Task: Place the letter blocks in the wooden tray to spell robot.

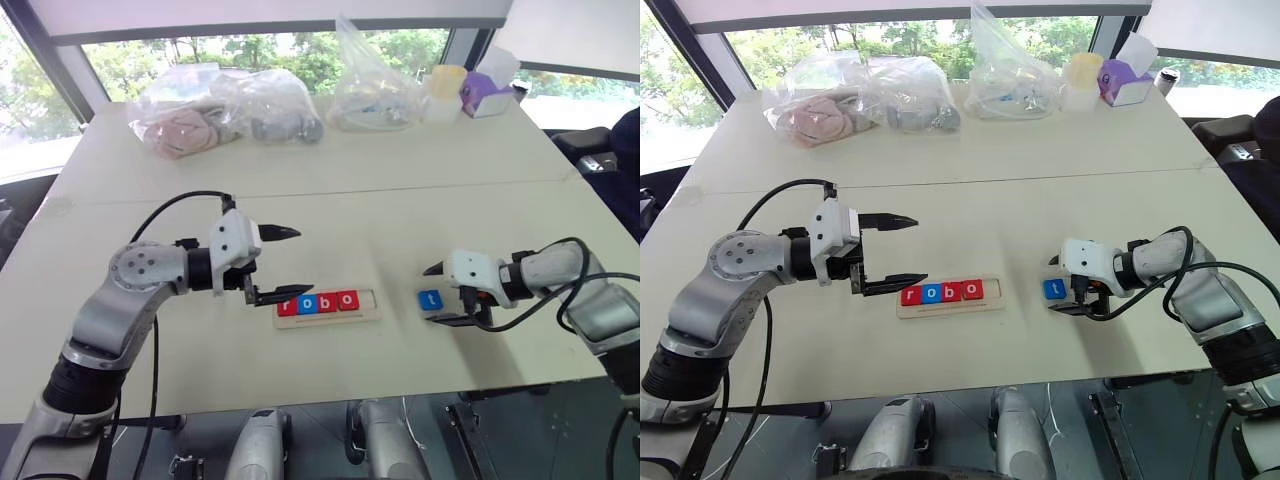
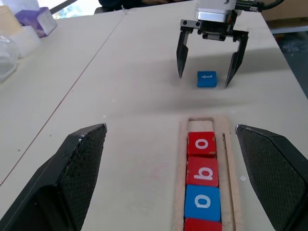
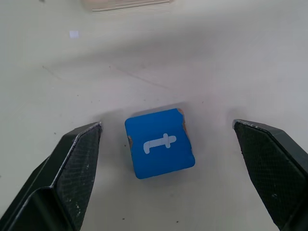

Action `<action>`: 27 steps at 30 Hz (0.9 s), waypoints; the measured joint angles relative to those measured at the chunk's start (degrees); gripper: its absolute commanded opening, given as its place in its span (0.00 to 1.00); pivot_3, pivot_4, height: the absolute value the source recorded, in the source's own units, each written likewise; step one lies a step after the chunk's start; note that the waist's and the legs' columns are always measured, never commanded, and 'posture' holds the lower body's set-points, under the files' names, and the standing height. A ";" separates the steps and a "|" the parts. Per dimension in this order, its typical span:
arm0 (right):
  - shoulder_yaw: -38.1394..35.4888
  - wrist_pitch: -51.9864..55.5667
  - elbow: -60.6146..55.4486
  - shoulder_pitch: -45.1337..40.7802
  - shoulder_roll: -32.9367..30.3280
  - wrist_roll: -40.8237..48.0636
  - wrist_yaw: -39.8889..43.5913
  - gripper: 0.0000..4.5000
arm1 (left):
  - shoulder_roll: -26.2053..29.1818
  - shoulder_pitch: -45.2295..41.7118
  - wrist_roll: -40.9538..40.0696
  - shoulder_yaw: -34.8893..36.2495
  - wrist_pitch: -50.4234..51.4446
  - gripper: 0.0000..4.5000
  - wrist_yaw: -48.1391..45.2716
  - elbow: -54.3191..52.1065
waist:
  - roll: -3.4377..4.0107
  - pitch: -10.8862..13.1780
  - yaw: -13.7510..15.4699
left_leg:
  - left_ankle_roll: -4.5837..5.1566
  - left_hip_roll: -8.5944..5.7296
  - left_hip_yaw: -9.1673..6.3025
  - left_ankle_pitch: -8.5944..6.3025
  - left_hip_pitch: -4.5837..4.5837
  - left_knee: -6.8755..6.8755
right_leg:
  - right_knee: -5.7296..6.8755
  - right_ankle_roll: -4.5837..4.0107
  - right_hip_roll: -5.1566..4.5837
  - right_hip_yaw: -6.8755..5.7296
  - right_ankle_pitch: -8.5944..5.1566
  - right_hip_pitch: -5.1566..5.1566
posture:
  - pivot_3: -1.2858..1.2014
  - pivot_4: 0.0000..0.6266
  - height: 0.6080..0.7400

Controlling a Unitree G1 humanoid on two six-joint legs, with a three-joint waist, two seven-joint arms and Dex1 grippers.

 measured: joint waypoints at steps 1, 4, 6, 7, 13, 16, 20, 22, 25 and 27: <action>0.00 -0.45 0.82 -0.27 0.16 -0.08 0.45 0.99 | 0.00 0.00 0.01 0.00 0.00 1.00 0.02 0.00 | 0.00 0.00 0.18 | 0.00 0.00 0.02 0.00 0.00 0.01 | -0.01 0.09 -0.01 0.00 0.06 0.00 | 0.52 0.24 1.00; -0.01 -2.14 2.87 -0.87 0.65 -0.49 1.16 0.99 | 0.01 0.01 0.04 0.00 0.00 1.00 0.04 -0.01 | -0.01 -0.01 0.52 | 0.00 0.00 0.03 0.00 0.10 0.07 | -0.01 -0.06 -0.02 0.01 -0.02 0.11 | 0.52 0.24 1.00; -0.02 -2.71 3.83 -1.18 0.92 -0.68 1.52 0.94 | 0.01 0.00 0.05 0.00 0.00 1.00 0.04 -0.01 | -0.02 -0.02 0.56 | -0.01 0.02 0.03 0.00 0.18 0.08 | -0.01 -0.07 -0.02 0.02 -0.02 0.19 | 0.52 0.24 1.00; -0.03 -2.88 4.04 -1.20 0.94 -0.69 1.69 0.88 | 0.01 0.00 0.05 0.00 0.00 1.00 0.04 -0.01 | -0.02 -0.02 0.56 | -0.01 0.02 0.03 0.01 0.20 0.08 | -0.01 -0.08 -0.02 0.01 -0.02 0.21 | 0.52 0.24 1.00; -0.05 -3.18 4.74 -1.19 0.93 -0.86 3.19 0.26 | 1.12 0.30 -0.09 0.11 0.05 1.00 -0.51 -0.04 | -0.01 -0.02 0.57 | -0.01 0.02 0.04 0.01 0.21 0.08 | 0.00 -0.09 -0.02 0.03 0.00 0.21 | 0.52 0.24 1.00; -0.06 -2.17 4.94 -1.58 0.98 -0.84 3.51 0.25 | 2.66 1.16 -0.96 0.33 0.08 1.00 -1.63 -0.37 | -0.01 -0.03 0.57 | -0.01 0.03 0.04 0.01 0.21 0.08 | 0.01 -0.10 -0.02 0.03 0.00 0.20 | 0.52 0.24 1.00; -0.16 0.88 4.27 -2.27 1.67 -0.59 3.83 0.25 | 4.61 2.61 -1.20 0.79 0.06 1.00 -3.01 -0.62 | -0.01 -0.02 0.57 | -0.01 0.03 0.04 0.01 0.21 0.08 | 0.01 -0.11 -0.02 0.03 0.00 0.20 | 0.52 0.24 1.00; -0.22 5.10 0.65 -2.56 3.25 0.96 3.87 0.25 | 5.66 3.50 -1.27 1.48 0.04 1.00 -3.66 -0.78 | 0.01 -0.02 0.44 | -0.01 0.07 0.02 0.01 0.21 0.07 | 0.04 -0.12 0.00 0.04 0.01 0.14 | 0.52 0.24 1.00; -0.22 10.20 -5.42 -4.22 5.48 3.39 3.89 0.25 | 6.28 4.43 -2.03 2.21 0.04 1.00 -4.38 -1.51 | 0.03 0.00 0.52 | -0.02 0.09 0.02 0.01 0.17 0.04 | 0.11 -0.11 0.03 0.02 0.02 0.08 | 0.52 0.24 1.00; -0.12 12.58 -8.74 -5.78 7.01 4.15 3.66 0.25 | 6.81 4.80 -2.43 2.66 0.03 1.00 -4.82 -2.04 | 0.03 -0.01 0.56 | -0.01 0.09 0.01 0.01 0.17 0.04 | 0.10 -0.12 0.03 0.02 0.01 0.09 | 0.52 0.24 1.00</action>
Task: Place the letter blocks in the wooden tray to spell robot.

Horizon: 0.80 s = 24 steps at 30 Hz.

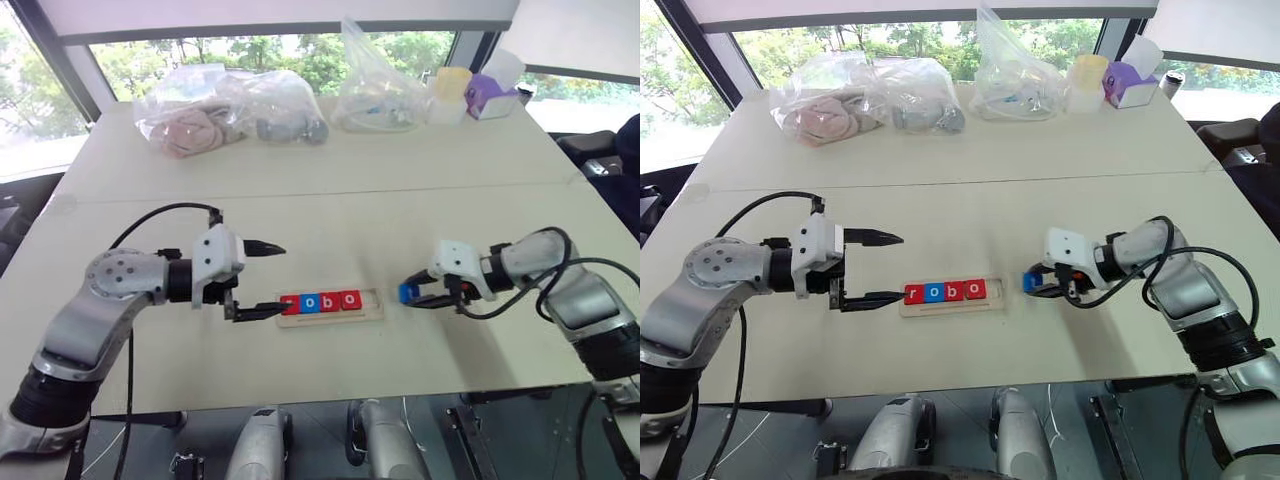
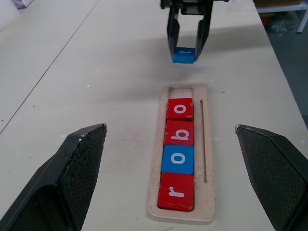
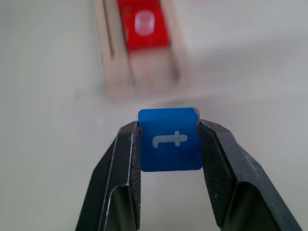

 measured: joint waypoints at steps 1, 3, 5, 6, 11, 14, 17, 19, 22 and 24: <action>0.29 0.89 -1.44 -0.49 1.09 0.10 -0.26 0.25 | 0.01 0.02 -0.04 0.15 -0.01 1.00 -0.09 -0.15 | -0.01 0.00 0.03 | 0.00 0.00 0.00 0.00 0.00 0.00 | 0.00 0.00 0.00 0.00 0.00 0.01 | 0.52 0.24 1.00; 1.71 1.52 -3.04 -0.83 3.07 -0.01 -0.82 0.25 | 0.01 0.02 -0.04 0.19 -0.01 1.00 -0.10 -0.19 | -0.02 -0.01 0.16 | 0.00 -0.02 -0.01 0.00 -0.03 0.01 | -0.02 0.00 -0.03 0.00 -0.01 0.02 | 0.52 0.24 1.00; 3.54 1.28 -3.03 -0.79 4.06 -0.86 -1.14 0.25 | 0.01 0.02 -0.05 0.19 0.00 1.00 -0.04 -0.20 | -0.02 -0.01 0.17 | 0.00 -0.05 0.00 0.00 -0.07 0.03 | -0.07 0.00 -0.08 0.00 -0.01 0.02 | 0.52 0.24 1.00; 4.24 0.93 -2.50 -0.80 4.28 -1.78 -1.27 0.25 | 0.00 0.01 -0.05 0.19 0.02 1.00 0.01 -0.20 | -0.02 -0.01 0.13 | 0.00 -0.06 0.01 0.00 -0.09 0.04 | -0.09 0.00 -0.11 0.01 0.00 0.01 | 0.52 0.24 1.00; 6.12 -1.50 1.43 -1.17 4.89 -4.65 -1.47 0.25 | 0.01 0.02 -0.06 0.20 0.11 1.00 0.42 -0.37 | -0.01 -0.01 0.02 | 0.00 -0.09 0.04 0.00 -0.08 0.04 | -0.07 -0.02 -0.09 0.02 0.02 0.00 | 0.52 0.24 1.00; 6.38 -2.59 3.05 -1.99 5.74 -5.44 -1.12 0.25 | 0.00 0.04 -0.08 0.21 0.17 1.00 0.92 -0.92 | -0.01 -0.01 0.01 | 0.00 -0.09 0.03 0.00 -0.06 0.03 | -0.04 -0.01 -0.02 0.01 0.03 0.00 | 0.52 0.24 1.00; 6.54 -2.96 3.64 -2.71 6.02 -6.15 -0.83 0.25 | 0.00 0.04 -0.10 0.21 0.20 1.00 1.16 -1.23 | -0.01 -0.01 -0.01 | 0.00 -0.08 0.03 0.00 -0.04 0.03 | 0.00 -0.01 -0.02 0.01 0.02 0.00 | 0.52 0.24 1.00; 6.54 -2.87 4.23 -2.89 6.30 -6.22 -0.62 0.25 | -0.01 0.04 -0.10 0.20 0.26 1.00 1.37 -1.24 | -0.02 -0.01 -0.01 | 0.00 -0.08 0.03 0.00 -0.03 0.04 | 0.00 -0.02 -0.02 0.01 0.02 0.00 | 0.52 0.24 1.00; 6.58 -2.57 4.42 -2.94 6.85 -6.25 -0.17 0.25 | -0.02 0.04 -0.10 0.20 0.30 1.00 1.63 -1.23 | -0.01 -0.01 0.00 | 0.00 -0.08 0.03 0.00 -0.04 0.03 | 0.00 0.13 -0.02 0.01 0.14 0.00 | 0.52 0.24 1.00; 6.69 -2.31 4.44 -3.01 6.96 -6.25 0.21 0.25 | -0.02 0.03 -0.10 0.20 0.30 1.00 1.86 -1.23 | -0.02 -0.01 0.00 | 0.00 -0.08 0.04 0.00 -0.04 0.03 | -0.01 0.12 -0.02 0.01 0.13 0.00 | 0.52 0.24 1.00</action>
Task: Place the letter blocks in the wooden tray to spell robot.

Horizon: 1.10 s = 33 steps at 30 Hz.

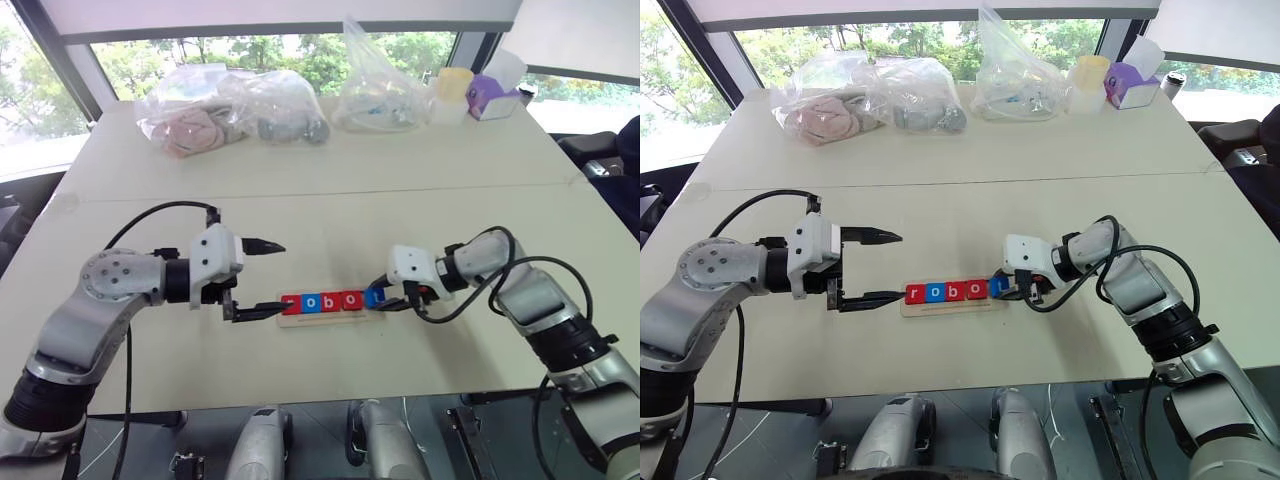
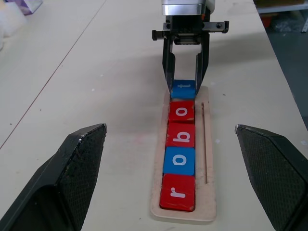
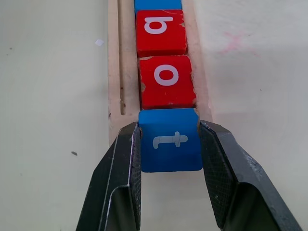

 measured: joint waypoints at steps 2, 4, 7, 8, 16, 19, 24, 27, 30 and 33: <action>0.29 0.11 0.24 -0.53 0.19 -0.08 0.15 0.25 | -0.07 -0.01 -0.01 0.00 0.07 1.00 0.29 -0.02 | 0.00 0.00 0.00 | 0.00 0.00 0.00 0.00 0.00 0.00 | 0.00 0.00 0.00 0.00 -0.01 0.00 | 0.52 0.24 1.00; 0.47 0.17 0.32 -0.80 0.51 -0.34 0.19 0.25 | -0.10 -0.02 -0.03 0.00 0.50 1.00 0.48 -0.10 | 0.00 0.00 0.00 | 0.00 0.00 0.00 0.00 0.00 0.00 | 0.00 0.00 0.00 0.00 -0.01 0.00 | 0.52 0.24 1.00; 0.91 0.44 0.57 -1.21 0.84 -0.60 0.43 0.25 | -0.10 -0.02 -0.06 0.00 0.70 1.00 0.67 -0.13 | 0.00 0.00 -0.01 | 0.00 0.00 0.00 0.00 0.00 0.00 | 0.00 0.00 0.00 0.00 0.00 0.00 | 0.52 0.24 1.00; 0.93 0.51 0.78 -1.40 1.05 -0.69 0.53 0.25 | -0.12 -0.02 -0.09 0.00 0.71 1.00 0.70 -0.15 | 0.00 0.00 0.00 | 0.00 0.00 0.00 0.00 0.00 0.00 | 0.00 0.00 0.00 0.00 0.00 0.00 | 0.52 0.24 1.00; 1.26 0.62 0.91 -1.88 1.53 -1.22 0.77 0.25 | -0.12 -0.02 -0.55 0.00 0.75 1.00 1.66 -1.17 | 0.00 0.00 0.00 | 0.00 -0.01 0.00 0.00 0.00 0.00 | 0.00 0.00 0.00 0.00 0.01 0.00 | 0.52 0.24 1.00; 1.26 0.91 0.91 -1.95 1.54 -1.24 0.89 0.25 | -0.12 -0.02 -0.57 0.00 0.76 1.00 1.83 -1.17 | 0.00 0.00 0.00 | 0.00 -0.02 0.00 0.00 0.00 0.00 | 0.01 0.00 0.00 0.00 0.01 0.00 | 0.52 0.24 1.00; 1.26 1.33 0.91 -1.95 1.52 -1.22 1.21 0.25 | -0.39 -0.04 -0.55 -0.02 0.76 1.00 1.94 -1.16 | 0.00 0.00 0.00 | 0.00 -0.02 0.00 0.00 0.00 0.00 | 0.01 0.00 0.00 0.00 0.02 0.00 | 0.52 0.24 1.00; 1.26 2.06 0.91 -1.95 1.52 -1.08 1.20 0.25 | -0.63 -0.09 -0.53 -0.05 0.76 1.00 1.94 -1.16 | 0.00 0.00 0.00 | 0.00 -0.03 0.00 0.00 0.00 0.00 | 0.01 -0.02 0.00 0.00 0.03 0.00 | 0.52 0.24 1.00; 1.26 2.89 0.89 -1.95 1.56 -0.94 1.21 0.25 | -0.64 -0.15 -0.52 -0.05 0.75 1.00 1.94 -1.15 | 0.00 0.00 -0.01 | 0.00 -0.02 0.00 0.00 0.00 0.00 | 0.01 -0.02 0.00 0.00 0.03 0.00 | 0.52 0.24 1.00; 1.26 3.57 0.89 -1.95 1.72 -0.88 1.19 0.56 | -0.64 -0.22 -0.52 -0.05 0.76 1.00 1.94 -1.14 | 0.00 0.00 0.00 | 0.00 -0.03 0.00 0.00 0.00 0.00 | 0.01 -0.02 0.00 0.00 0.03 0.00 | 0.52 0.24 1.00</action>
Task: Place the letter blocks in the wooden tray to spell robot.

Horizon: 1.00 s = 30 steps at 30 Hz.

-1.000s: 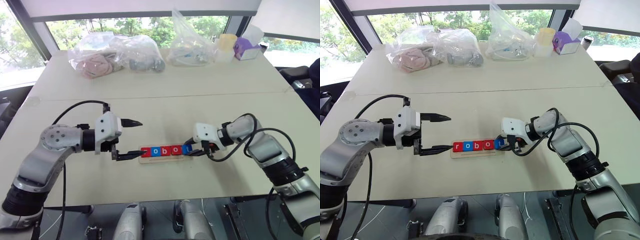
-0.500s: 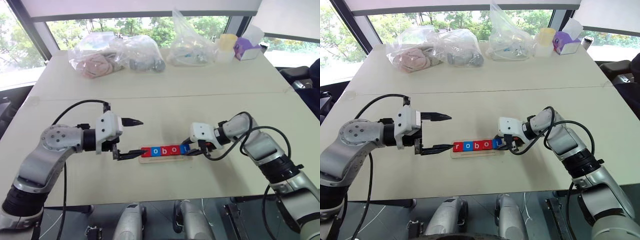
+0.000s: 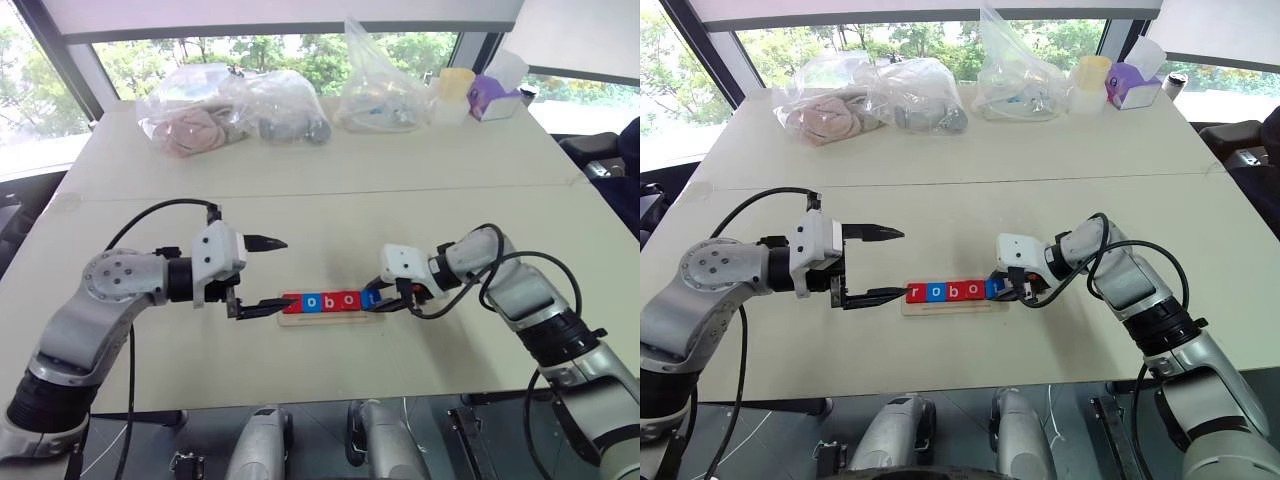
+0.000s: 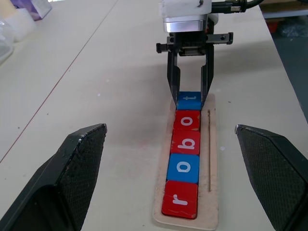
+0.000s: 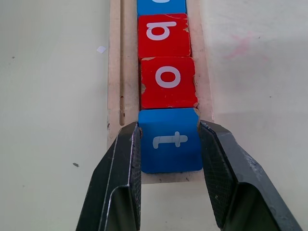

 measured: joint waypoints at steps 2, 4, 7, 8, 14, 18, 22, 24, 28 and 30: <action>0.00 0.17 0.00 0.00 0.13 0.01 -0.02 0.80 | -0.01 0.00 0.00 0.00 0.00 1.00 0.00 0.00 | 0.00 0.00 -0.01 | 0.00 0.00 0.00 0.00 0.00 0.00 | 0.00 0.00 0.00 0.00 0.00 0.00 | 0.52 0.24 1.00; 0.00 0.07 0.00 -0.01 0.38 -0.05 -0.16 0.99 | -0.04 -0.01 0.00 0.00 0.00 1.00 0.02 0.00 | 0.00 0.00 -0.01 | 0.00 0.00 0.00 0.00 0.00 0.00 | 0.00 0.00 0.00 0.00 0.00 0.00 | 0.52 0.24 1.00; 0.00 -0.09 0.00 -0.25 0.97 -0.07 -0.54 0.99 | -0.39 -0.01 0.01 0.00 0.00 1.00 0.24 0.00 | 0.00 0.00 -0.01 | 0.00 0.00 0.00 0.00 0.00 0.00 | 0.00 0.00 0.00 0.00 0.00 0.00 | 0.52 0.24 1.00; 0.00 -0.08 0.00 -0.42 0.97 -0.07 -0.49 0.99 | -0.46 -0.01 0.02 -0.01 0.00 1.00 0.30 0.00 | 0.00 0.00 -0.01 | 0.00 0.00 0.00 0.00 0.00 0.00 | 0.00 -0.01 0.00 0.00 0.01 0.00 | 0.52 0.24 1.00; -0.78 0.34 0.00 -1.94 0.87 0.63 -0.67 0.99 | -0.72 -0.14 0.05 -0.05 0.00 1.00 0.59 0.02 | 0.00 0.00 0.01 | 0.00 0.00 0.00 0.00 0.00 0.00 | 0.00 -0.10 0.00 0.00 0.06 0.00 | 0.52 0.24 1.00; -2.66 0.20 0.04 -2.14 -0.64 0.93 -1.66 0.99 | -0.78 -0.35 0.05 -0.09 0.00 1.00 0.77 0.02 | 0.00 0.00 0.05 | 0.00 -0.02 0.00 0.00 -0.01 0.00 | 0.00 -0.11 -0.01 0.00 0.07 0.00 | 0.52 0.24 1.00; -6.81 0.65 -0.41 -1.45 -4.38 1.28 -2.69 0.99 | -0.39 0.47 0.00 0.01 0.07 1.00 0.77 -0.08 | 0.00 0.00 0.01 | 0.00 -0.03 0.01 0.00 -0.01 0.00 | -0.01 -0.11 -0.02 0.00 0.08 0.00 | 0.52 0.24 1.00; -9.14 2.48 -2.37 0.92 -6.46 2.40 -3.12 0.99 | 0.24 1.97 -0.19 0.20 0.42 1.00 0.77 -0.22 | 0.00 0.00 0.06 | 0.00 0.00 -0.01 0.00 -0.01 -0.03 | 0.00 -0.10 -0.02 0.00 0.08 0.00 | 0.52 0.24 1.00; -16.91 10.39 -12.19 10.63 -10.50 7.79 -4.89 0.99 | 2.10 5.66 -1.22 2.56 3.04 1.00 1.13 -2.03 | 0.00 0.00 0.11 | 0.00 0.06 -0.04 0.00 -0.03 -0.04 | 0.00 -0.09 -0.02 -0.01 0.08 -0.02 | 0.52 0.24 1.00; -20.87 14.62 -17.69 14.57 -12.36 10.86 -5.55 0.99 | 2.98 7.00 -2.29 4.04 4.71 1.00 1.41 -3.11 | 0.01 0.00 0.07 | 0.00 0.09 -0.04 0.00 -0.01 -0.03 | -0.01 -0.05 -0.04 0.00 -0.12 -0.01 | 0.52 0.24 1.00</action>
